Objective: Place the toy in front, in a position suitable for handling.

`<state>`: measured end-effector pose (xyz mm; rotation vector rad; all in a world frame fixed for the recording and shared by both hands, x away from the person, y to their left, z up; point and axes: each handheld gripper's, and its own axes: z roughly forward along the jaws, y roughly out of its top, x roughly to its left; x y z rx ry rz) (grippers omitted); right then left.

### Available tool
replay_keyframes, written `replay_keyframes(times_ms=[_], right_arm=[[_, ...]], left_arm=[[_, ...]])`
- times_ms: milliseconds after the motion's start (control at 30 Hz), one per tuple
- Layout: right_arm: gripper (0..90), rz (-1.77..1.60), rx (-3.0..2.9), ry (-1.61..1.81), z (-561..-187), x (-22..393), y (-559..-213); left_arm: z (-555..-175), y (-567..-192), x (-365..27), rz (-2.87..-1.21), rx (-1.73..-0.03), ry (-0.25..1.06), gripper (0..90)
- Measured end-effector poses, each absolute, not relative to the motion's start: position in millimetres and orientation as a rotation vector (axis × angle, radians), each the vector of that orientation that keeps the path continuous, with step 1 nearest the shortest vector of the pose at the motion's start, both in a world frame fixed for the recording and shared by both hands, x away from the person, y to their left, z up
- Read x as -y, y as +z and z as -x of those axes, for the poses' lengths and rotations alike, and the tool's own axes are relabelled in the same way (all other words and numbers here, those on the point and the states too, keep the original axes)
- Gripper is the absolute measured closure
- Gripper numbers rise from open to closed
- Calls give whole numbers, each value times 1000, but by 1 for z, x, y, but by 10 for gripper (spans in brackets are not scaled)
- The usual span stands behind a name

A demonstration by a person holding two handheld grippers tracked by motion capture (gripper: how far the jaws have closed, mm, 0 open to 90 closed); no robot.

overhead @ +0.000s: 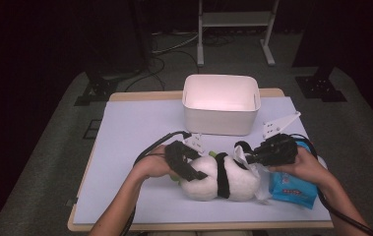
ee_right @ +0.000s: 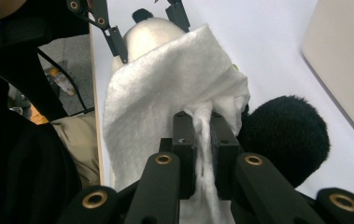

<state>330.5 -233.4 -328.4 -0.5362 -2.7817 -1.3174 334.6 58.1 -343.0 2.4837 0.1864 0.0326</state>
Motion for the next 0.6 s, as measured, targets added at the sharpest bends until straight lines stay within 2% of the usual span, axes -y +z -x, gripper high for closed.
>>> replay_keyframes(times_ms=[333, 600], right_arm=[[828, 511, 2781, -1278, -344, 216, -324], [825, 502, 2816, -1270, -351, 202, -319]], left_arm=[[-338, -325, -77, -2526, -162, 179, 419], [-333, -333, -85, -2533, -156, 167, 416]])
